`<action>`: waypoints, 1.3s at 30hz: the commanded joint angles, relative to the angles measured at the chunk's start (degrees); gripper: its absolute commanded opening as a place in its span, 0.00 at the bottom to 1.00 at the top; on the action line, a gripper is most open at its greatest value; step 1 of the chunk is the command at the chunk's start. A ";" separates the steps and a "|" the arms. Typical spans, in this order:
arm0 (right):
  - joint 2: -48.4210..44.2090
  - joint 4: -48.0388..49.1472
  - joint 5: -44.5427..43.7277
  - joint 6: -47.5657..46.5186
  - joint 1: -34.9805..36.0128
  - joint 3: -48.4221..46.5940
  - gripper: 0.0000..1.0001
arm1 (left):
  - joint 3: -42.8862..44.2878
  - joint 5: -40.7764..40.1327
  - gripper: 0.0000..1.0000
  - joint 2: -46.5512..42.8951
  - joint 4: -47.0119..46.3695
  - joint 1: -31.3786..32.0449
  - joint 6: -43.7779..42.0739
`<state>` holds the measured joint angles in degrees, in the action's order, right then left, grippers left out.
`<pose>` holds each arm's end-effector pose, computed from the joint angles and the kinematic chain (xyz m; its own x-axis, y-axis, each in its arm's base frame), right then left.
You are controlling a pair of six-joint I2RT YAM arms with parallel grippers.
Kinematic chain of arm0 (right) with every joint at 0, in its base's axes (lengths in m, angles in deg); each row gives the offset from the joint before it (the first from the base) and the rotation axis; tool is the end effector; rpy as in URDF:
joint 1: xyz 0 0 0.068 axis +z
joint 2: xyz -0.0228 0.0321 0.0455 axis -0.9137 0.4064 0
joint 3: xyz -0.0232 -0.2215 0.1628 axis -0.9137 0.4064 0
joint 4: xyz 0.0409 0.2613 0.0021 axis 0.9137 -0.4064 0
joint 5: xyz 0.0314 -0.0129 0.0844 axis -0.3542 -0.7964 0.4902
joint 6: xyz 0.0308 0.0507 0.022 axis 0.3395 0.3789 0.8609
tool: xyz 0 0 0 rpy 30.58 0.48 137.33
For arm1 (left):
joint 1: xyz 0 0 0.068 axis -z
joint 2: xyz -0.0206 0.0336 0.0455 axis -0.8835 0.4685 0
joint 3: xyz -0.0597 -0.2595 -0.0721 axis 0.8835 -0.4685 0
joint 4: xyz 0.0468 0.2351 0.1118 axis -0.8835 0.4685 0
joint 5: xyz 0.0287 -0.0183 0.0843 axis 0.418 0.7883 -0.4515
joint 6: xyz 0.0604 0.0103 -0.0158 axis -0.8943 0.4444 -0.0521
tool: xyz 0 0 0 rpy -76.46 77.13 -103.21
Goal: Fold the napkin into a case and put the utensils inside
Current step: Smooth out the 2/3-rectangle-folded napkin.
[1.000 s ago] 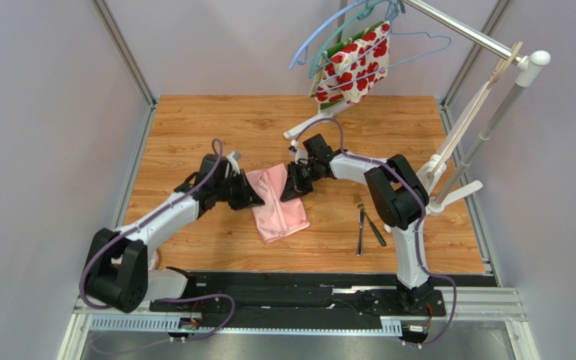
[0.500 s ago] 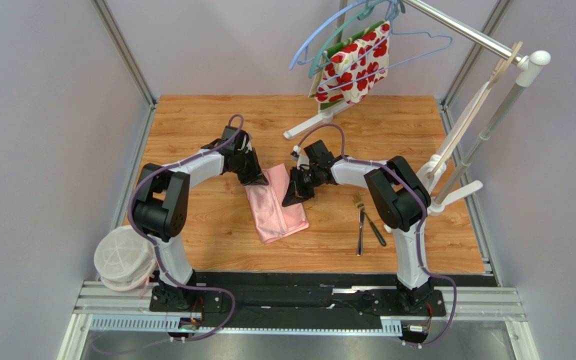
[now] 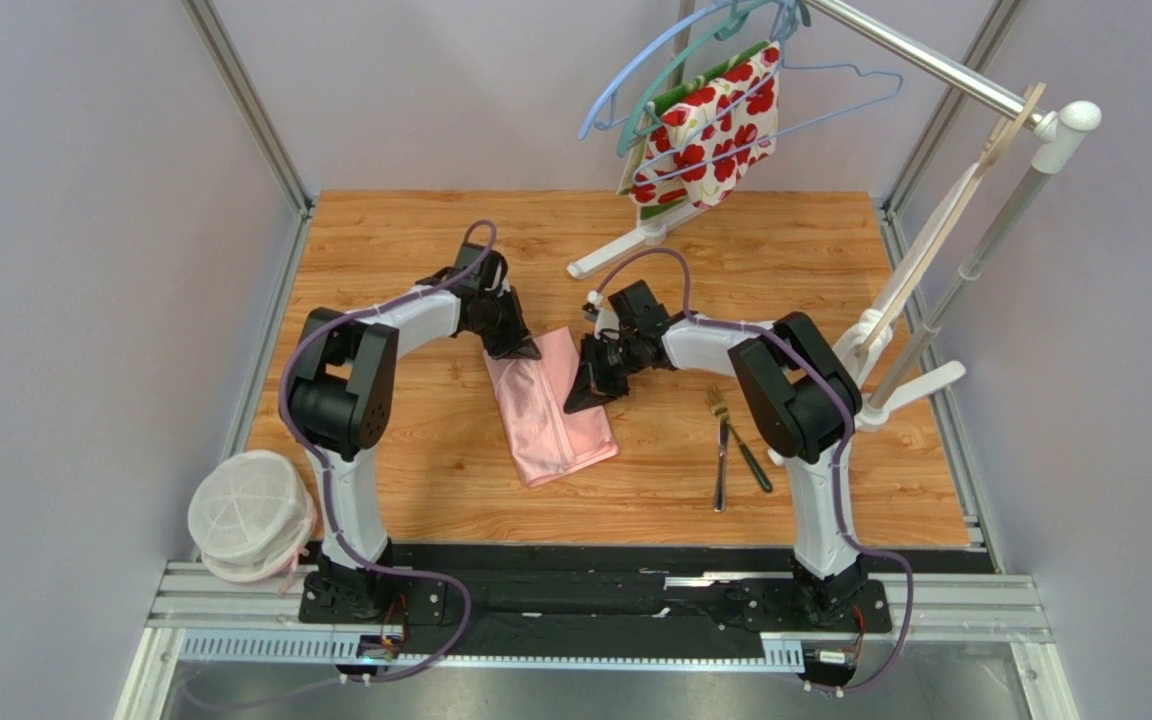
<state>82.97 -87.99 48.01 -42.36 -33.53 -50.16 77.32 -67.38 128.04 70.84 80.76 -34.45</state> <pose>0.3438 0.2552 0.1101 -0.9788 -0.1466 -0.1431 -0.2045 0.6579 0.7249 0.3893 -0.1488 0.1515 -0.9142 -0.3470 -0.2092 -0.1804 0.8109 -0.5566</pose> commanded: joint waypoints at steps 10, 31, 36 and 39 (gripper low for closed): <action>-0.03 1.12 -4.13 -0.77 0.20 1.73 0.00 | 6.22 -9.77 0.00 2.93 6.31 -0.07 -3.30; 1.29 -0.20 -3.08 -1.82 0.20 -0.91 0.00 | 2.46 -4.68 0.07 -11.55 6.05 -0.15 -4.45; 1.20 -0.99 -2.90 -2.52 0.20 -1.53 0.00 | -5.62 -1.69 0.00 -14.29 2.37 -1.64 -2.52; 1.20 -1.16 -2.90 -2.79 0.20 -1.53 0.00 | -7.83 0.94 0.00 -13.94 -0.10 -4.53 -1.73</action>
<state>83.13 -87.84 48.23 -42.82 -33.53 -50.44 73.25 -70.09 113.33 73.55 79.52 -37.36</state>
